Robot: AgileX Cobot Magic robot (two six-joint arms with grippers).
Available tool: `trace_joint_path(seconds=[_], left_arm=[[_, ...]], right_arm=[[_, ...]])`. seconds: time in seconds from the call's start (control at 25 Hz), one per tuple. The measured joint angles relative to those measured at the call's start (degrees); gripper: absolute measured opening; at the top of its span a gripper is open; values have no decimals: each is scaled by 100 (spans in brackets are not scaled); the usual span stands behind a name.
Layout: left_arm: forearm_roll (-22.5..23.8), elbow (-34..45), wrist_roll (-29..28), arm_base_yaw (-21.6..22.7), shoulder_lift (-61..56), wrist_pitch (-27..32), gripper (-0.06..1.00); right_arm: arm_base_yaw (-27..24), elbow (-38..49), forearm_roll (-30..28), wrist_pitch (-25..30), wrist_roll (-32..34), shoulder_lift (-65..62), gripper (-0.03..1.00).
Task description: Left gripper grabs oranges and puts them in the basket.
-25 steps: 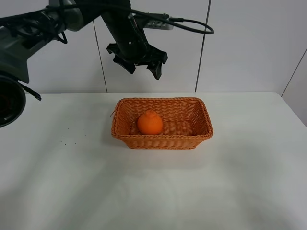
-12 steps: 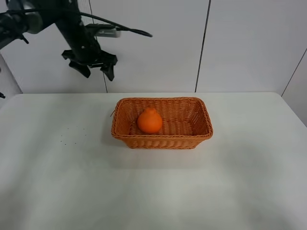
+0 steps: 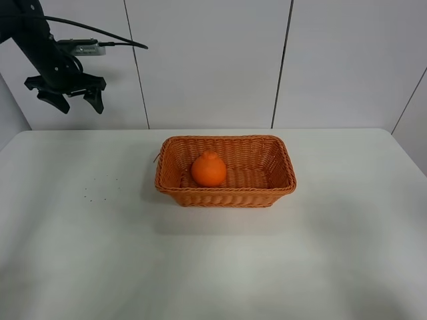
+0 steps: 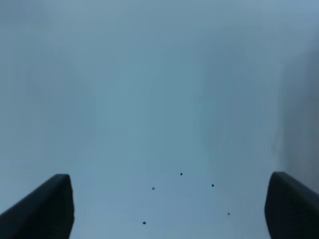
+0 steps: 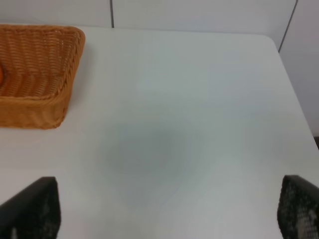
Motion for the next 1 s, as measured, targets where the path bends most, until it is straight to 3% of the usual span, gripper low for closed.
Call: trace_joint_path(seconds=[0.24, 1.0], left_arm=[[0, 659, -92, -25, -726, 0, 88], [130, 6639, -123, -25, -6615, 5, 88]], right_arm=[[0, 0, 0, 0, 0, 0, 69], [0, 0, 0, 0, 0, 0, 69]])
